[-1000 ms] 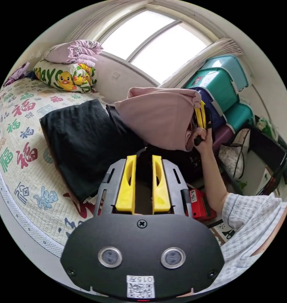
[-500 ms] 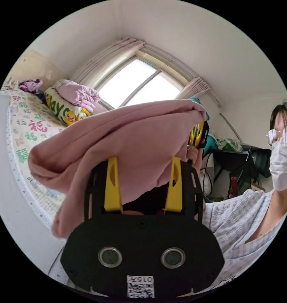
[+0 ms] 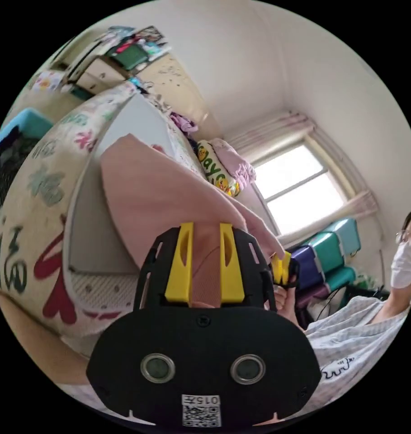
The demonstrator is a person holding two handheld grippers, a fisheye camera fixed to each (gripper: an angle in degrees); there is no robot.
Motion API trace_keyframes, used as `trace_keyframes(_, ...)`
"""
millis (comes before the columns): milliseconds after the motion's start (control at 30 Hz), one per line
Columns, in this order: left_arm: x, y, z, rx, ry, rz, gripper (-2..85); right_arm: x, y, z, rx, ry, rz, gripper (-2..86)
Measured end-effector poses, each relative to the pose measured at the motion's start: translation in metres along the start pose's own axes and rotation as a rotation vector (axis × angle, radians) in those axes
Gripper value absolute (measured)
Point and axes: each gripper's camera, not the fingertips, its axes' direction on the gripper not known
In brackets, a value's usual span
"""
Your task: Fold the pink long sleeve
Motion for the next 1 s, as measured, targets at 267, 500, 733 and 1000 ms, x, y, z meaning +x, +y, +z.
trace_keyframes(267,-0.067,0.099,-0.038,0.200,0.251,-0.154,19.6,-0.002,-0.040,0.033,-0.005,0.146,-0.004,0.2)
trace_keyframes(500,-0.081,0.098,0.029,-0.014,0.017,-0.175,19.1,-0.010,-0.095,0.011,0.182,0.338,-0.023,0.1)
trace_keyframes(733,-0.080,0.113,0.100,-0.088,-0.142,-0.177,17.8,0.053,-0.060,-0.051,0.256,0.678,0.437,0.0)
trace_keyframes(1000,-0.056,0.114,0.189,-0.160,-0.212,-0.130,17.2,0.048,-0.076,-0.019,0.193,0.773,0.449,-0.4)
